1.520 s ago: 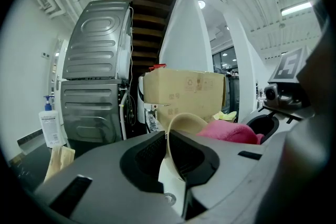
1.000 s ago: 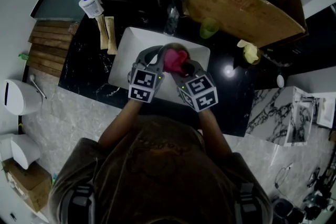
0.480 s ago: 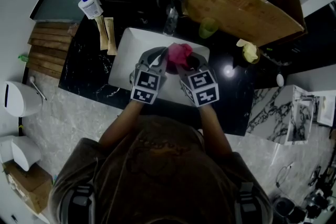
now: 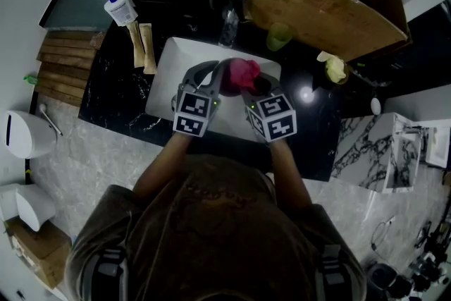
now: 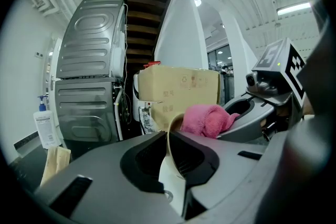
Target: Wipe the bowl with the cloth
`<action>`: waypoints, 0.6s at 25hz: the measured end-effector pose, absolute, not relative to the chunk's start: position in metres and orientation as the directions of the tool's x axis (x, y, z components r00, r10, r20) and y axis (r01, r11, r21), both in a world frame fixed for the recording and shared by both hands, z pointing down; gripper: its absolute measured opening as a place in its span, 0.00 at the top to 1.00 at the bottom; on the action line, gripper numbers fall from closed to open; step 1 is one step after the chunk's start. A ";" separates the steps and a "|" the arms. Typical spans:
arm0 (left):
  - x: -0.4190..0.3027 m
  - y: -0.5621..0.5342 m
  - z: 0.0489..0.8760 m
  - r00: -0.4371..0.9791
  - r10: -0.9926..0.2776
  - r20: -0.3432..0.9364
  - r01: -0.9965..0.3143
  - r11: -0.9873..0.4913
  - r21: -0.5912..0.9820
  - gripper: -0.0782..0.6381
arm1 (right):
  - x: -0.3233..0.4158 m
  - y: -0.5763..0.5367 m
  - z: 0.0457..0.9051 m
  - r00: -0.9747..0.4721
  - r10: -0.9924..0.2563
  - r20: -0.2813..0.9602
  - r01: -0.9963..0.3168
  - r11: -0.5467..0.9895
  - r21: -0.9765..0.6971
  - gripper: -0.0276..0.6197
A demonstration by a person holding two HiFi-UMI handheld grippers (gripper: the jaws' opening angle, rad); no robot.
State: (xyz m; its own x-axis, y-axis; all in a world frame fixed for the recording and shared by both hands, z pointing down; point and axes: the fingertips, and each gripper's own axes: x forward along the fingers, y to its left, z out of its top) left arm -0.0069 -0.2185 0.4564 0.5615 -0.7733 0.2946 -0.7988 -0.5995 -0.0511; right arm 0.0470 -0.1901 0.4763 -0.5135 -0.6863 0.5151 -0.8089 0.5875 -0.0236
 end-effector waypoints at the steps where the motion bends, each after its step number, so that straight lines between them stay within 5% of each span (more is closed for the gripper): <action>1: -0.008 -0.219 0.456 0.560 -0.775 0.295 -0.800 -0.597 -0.050 0.85 | 0.047 -0.189 0.478 -0.514 -0.683 0.519 -0.809 0.587 -0.029 0.78; 15: -0.019 -0.225 0.459 0.541 -0.789 0.292 -0.822 -0.570 -0.015 0.84 | 0.032 -0.165 0.497 -0.555 -0.624 0.551 -0.783 0.615 -0.091 0.78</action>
